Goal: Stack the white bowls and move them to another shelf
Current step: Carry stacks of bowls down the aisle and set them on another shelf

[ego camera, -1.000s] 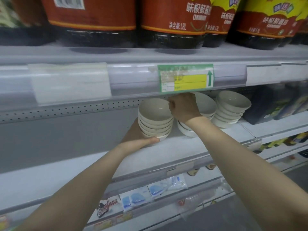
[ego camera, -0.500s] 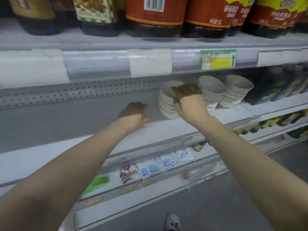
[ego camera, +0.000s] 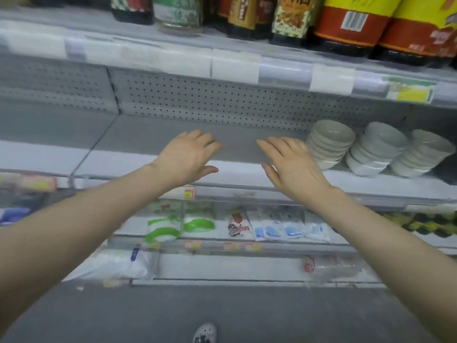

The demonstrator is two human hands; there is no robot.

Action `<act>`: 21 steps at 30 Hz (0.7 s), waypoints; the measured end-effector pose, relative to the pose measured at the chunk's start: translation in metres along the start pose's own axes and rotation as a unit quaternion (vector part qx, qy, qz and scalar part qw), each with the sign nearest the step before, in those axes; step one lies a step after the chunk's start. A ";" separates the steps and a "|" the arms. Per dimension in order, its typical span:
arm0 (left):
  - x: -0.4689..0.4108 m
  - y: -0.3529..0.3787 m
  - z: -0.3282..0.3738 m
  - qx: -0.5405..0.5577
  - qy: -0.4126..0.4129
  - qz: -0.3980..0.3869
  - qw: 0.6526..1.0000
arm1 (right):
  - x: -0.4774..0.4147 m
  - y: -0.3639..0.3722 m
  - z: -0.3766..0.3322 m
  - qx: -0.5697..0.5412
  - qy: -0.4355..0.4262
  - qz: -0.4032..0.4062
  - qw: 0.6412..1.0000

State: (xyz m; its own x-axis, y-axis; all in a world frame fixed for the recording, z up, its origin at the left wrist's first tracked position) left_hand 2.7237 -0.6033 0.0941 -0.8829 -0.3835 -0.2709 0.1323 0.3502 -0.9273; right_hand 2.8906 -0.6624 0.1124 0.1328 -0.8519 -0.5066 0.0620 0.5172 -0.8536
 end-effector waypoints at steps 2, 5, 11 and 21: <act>0.049 -0.016 0.001 -0.009 -0.034 -0.003 0.999 | 0.008 -0.005 -0.040 -0.018 -0.020 -0.007 1.000; 0.122 -0.038 0.007 -0.023 -0.080 -0.007 0.996 | 0.023 -0.009 -0.104 -0.045 -0.051 -0.026 0.997; 0.279 -0.086 0.019 -0.060 -0.183 -0.019 0.981 | 0.048 -0.029 -0.253 -0.115 -0.146 -0.050 0.981; 0.524 -0.156 0.008 -0.112 -0.372 -0.077 0.918 | 0.051 -0.074 -0.508 -0.196 -0.275 -0.055 0.940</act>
State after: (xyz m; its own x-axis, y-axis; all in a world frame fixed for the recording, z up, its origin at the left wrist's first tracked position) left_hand 2.2440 -0.8657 0.0949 -0.3198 -0.8921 -0.3193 -0.1376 0.3772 -0.9159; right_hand 2.3907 -0.7859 0.0875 0.6450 -0.6708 -0.3659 -0.2501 0.2672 -0.9306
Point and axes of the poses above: each hand's wrist, its own x-axis away from the middle knuckle, its own y-axis out of the palm, z = x × y, the point moved 9 cm from there along -x, towards the middle knuckle, and after that the axes turned 14 degrees about y, right-handed, at the moved point
